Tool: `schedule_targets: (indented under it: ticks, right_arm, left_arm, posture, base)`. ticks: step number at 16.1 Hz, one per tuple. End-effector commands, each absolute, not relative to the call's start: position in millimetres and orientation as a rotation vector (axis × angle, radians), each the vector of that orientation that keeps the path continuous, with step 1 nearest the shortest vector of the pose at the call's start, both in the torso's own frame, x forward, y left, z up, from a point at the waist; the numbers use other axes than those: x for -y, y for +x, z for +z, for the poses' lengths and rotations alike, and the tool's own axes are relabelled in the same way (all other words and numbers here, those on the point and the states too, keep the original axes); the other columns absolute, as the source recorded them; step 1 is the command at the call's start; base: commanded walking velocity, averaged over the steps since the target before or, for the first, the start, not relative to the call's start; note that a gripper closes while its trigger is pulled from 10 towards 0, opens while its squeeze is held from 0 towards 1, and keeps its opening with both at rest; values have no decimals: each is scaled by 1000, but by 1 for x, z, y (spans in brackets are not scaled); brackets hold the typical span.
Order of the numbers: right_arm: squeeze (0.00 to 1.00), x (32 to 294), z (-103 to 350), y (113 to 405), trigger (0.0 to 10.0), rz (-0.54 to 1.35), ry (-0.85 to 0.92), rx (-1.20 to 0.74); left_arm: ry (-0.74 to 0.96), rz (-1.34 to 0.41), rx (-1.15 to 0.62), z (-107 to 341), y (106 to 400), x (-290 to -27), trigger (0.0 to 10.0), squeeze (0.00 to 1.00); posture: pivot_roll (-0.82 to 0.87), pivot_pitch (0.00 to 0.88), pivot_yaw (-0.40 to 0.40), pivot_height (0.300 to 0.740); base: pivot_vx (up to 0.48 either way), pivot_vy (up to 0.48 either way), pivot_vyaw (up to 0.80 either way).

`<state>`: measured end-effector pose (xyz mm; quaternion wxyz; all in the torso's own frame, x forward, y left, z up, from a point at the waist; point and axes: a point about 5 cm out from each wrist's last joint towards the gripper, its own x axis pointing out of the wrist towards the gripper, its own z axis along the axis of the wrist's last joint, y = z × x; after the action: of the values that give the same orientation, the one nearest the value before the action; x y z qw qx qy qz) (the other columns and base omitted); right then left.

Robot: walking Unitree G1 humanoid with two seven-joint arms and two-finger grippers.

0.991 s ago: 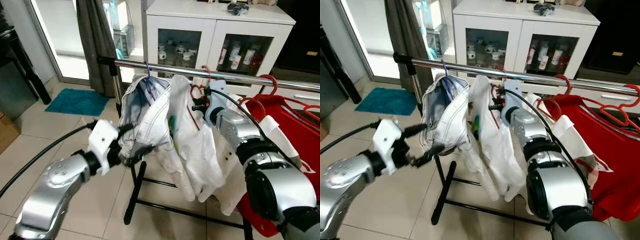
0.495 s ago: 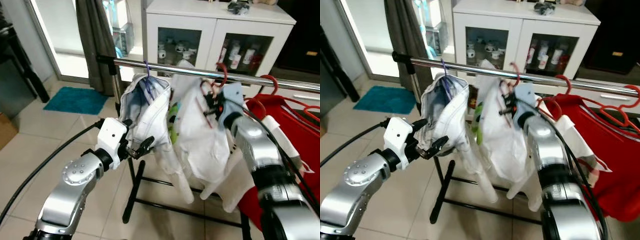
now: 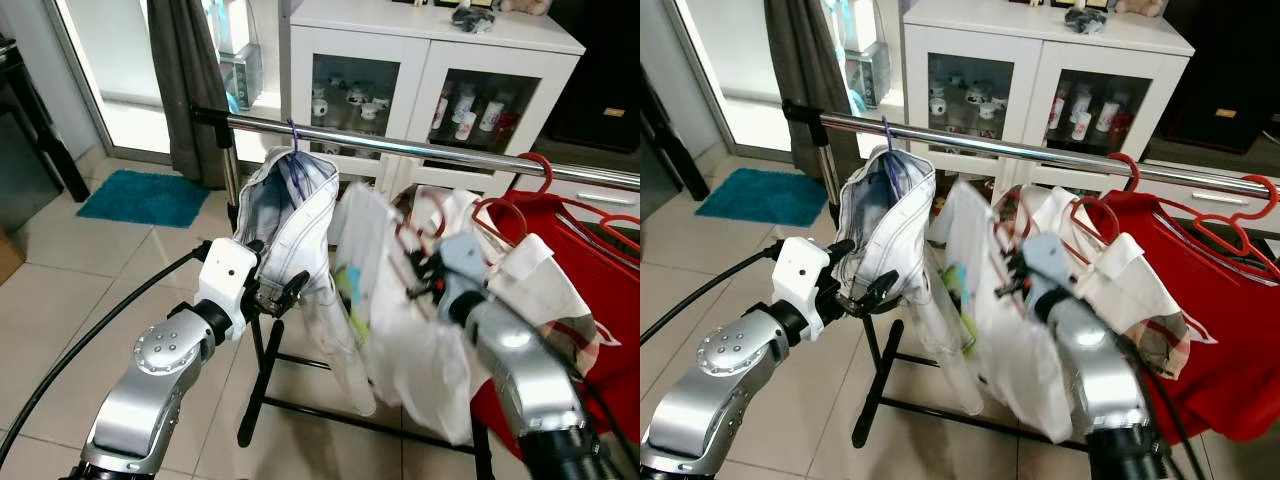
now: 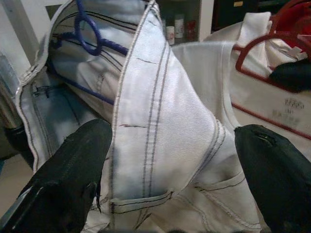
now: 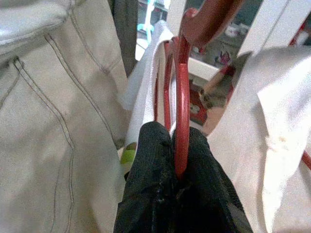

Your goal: Hang hanger

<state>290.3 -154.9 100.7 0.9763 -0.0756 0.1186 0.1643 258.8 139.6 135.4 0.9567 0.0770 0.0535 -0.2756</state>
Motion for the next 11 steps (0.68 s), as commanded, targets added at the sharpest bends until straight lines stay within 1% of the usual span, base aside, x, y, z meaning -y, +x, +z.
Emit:
schedule_targets:
  ticks: [1,5,11]
  right_arm:
    - [0,157,114,291,0,288,-151,-185]
    - [0,159,113,276,0,214,-90,-182]
    - [0,158,114,276,0,206,-98,-194]
  left_arm:
    - [159,-559,-110,135,258,-138,10000,0]
    - [155,-532,-107,137,259,-141,10000,0]
    - [157,-538,-105,138,262,-140,10000,0]
  posture:
    - [-55,0,-51,740]
    - [-56,0,-49,740]
    - [-57,0,-43,740]
  base:
    - [0,0,0]
    - [0,0,0]
    - [0,0,0]
